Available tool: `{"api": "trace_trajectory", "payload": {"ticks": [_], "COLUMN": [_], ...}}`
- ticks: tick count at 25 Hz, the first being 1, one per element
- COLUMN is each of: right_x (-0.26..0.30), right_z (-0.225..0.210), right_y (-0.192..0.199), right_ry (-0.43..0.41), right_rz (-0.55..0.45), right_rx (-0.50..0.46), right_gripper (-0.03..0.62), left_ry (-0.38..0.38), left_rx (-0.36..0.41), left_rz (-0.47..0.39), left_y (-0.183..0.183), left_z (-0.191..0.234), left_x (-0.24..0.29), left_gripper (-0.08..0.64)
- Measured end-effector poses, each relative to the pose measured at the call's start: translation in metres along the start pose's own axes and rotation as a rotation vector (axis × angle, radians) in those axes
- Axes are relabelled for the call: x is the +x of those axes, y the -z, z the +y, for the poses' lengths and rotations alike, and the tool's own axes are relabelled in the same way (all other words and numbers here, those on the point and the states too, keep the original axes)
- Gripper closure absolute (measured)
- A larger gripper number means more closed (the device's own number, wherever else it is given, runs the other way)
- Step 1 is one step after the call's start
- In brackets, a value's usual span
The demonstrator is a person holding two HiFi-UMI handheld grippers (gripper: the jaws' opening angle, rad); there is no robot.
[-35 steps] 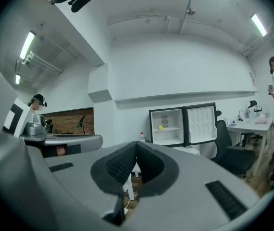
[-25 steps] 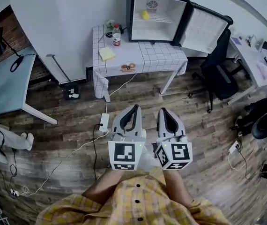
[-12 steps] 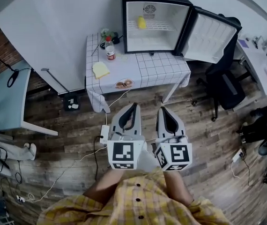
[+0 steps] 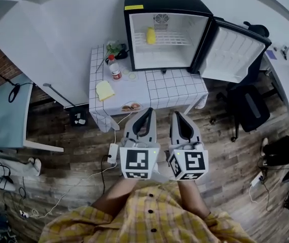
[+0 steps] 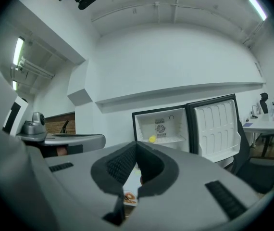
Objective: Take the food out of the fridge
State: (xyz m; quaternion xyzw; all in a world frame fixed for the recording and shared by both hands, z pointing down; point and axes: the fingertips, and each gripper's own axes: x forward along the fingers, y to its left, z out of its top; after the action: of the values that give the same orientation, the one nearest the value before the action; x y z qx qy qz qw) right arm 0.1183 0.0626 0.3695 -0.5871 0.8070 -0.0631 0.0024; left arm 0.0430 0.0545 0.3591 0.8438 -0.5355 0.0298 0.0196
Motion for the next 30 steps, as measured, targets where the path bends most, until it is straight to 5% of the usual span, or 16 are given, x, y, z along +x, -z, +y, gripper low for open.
{"api": "trace_trajectory", "payload": {"ticks": [30], "right_x": [0.085], "right_z": [-0.038], "right_y": [0.006], "right_ry": [-0.012], "right_rz": [0.057], "right_rx": [0.029], "right_gripper": [0.586], "left_ry": [-0.039], "left_rx": [-0.015], "left_rz": [0.040], "left_y": [0.008], "left_z": [0.034], "left_x": [0.081], "left_gripper": [0.554]}}
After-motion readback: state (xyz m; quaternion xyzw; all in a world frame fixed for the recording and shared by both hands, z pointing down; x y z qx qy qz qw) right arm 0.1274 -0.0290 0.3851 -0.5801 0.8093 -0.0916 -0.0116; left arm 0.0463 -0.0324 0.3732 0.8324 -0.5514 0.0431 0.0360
